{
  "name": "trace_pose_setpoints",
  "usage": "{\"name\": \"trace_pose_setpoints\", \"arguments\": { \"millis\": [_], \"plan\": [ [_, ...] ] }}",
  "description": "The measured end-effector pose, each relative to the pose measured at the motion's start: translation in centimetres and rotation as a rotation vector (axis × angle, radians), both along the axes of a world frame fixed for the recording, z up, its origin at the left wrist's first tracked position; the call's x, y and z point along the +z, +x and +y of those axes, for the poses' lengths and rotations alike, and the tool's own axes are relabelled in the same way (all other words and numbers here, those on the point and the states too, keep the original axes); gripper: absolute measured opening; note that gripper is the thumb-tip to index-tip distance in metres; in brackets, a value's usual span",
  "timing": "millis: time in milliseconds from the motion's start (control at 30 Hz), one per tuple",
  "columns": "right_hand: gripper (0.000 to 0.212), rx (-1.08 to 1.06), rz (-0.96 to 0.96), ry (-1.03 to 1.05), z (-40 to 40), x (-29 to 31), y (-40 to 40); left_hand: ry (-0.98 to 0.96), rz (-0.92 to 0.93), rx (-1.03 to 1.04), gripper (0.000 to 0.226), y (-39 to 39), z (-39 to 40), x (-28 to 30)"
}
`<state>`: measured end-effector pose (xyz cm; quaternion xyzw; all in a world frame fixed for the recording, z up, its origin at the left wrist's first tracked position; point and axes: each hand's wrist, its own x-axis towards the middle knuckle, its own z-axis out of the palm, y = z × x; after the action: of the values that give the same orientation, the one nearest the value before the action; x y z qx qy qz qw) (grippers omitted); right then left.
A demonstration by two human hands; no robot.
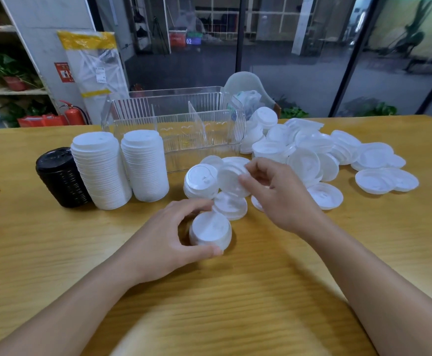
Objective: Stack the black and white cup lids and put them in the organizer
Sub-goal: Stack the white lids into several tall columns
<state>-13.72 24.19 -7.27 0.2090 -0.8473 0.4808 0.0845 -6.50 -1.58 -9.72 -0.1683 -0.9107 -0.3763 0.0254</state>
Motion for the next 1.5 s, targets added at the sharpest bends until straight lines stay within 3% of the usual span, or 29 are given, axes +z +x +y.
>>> {"name": "trace_pose_setpoints", "arguments": {
  "millis": [100,233,400,467,533,600,700,867,933,1167,1400,1500],
  "plan": [
    [0.013,0.041,-0.132,-0.207,-1.2,0.8,-0.8,0.256,0.094,0.119,0.059,-0.6,0.0,-0.2],
    [0.018,0.069,-0.286,-0.400,-2.7,0.3,-0.3,0.451,0.090,0.141,0.085,-1.2,0.3,-0.5],
    [0.022,0.140,-0.245,-0.350,-3.1,-0.4,0.5,0.521,0.119,0.135,0.073,-1.9,0.4,-1.2],
    [0.043,0.180,-0.234,-0.243,-2.7,-0.3,1.0,0.510,0.139,0.152,0.068,-1.9,0.4,-1.3],
    [0.065,0.169,-0.106,-0.037,-2.3,-0.7,1.4,0.481,0.158,0.180,0.065,-1.8,0.5,-1.3],
    [0.072,0.128,0.035,0.123,-2.0,-1.0,1.4,0.478,0.139,0.180,0.062,-1.6,0.7,-1.3],
    [0.073,0.067,0.072,0.213,-0.9,-0.6,1.4,0.397,0.057,0.125,0.066,-1.4,0.2,-1.0],
    [0.047,0.131,-0.005,0.178,0.6,0.1,1.6,0.031,-0.064,0.032,0.117,-0.3,-0.6,-0.4],
    [0.045,0.158,-0.019,0.219,0.2,-0.1,1.9,-0.040,-0.063,0.015,0.125,-0.2,-0.3,-0.5],
    [0.056,0.142,0.065,0.425,-1.4,-1.9,2.4,-0.016,-0.071,0.046,0.130,-0.4,0.0,-0.8],
    [0.059,0.150,0.076,0.418,-1.8,-2.3,2.5,-0.019,-0.085,0.048,0.136,-0.7,0.0,-1.2],
    [0.060,0.132,0.083,0.424,-1.7,-2.4,2.3,-0.038,-0.074,0.026,0.128,-0.6,-0.2,-1.2]
  ]
}}
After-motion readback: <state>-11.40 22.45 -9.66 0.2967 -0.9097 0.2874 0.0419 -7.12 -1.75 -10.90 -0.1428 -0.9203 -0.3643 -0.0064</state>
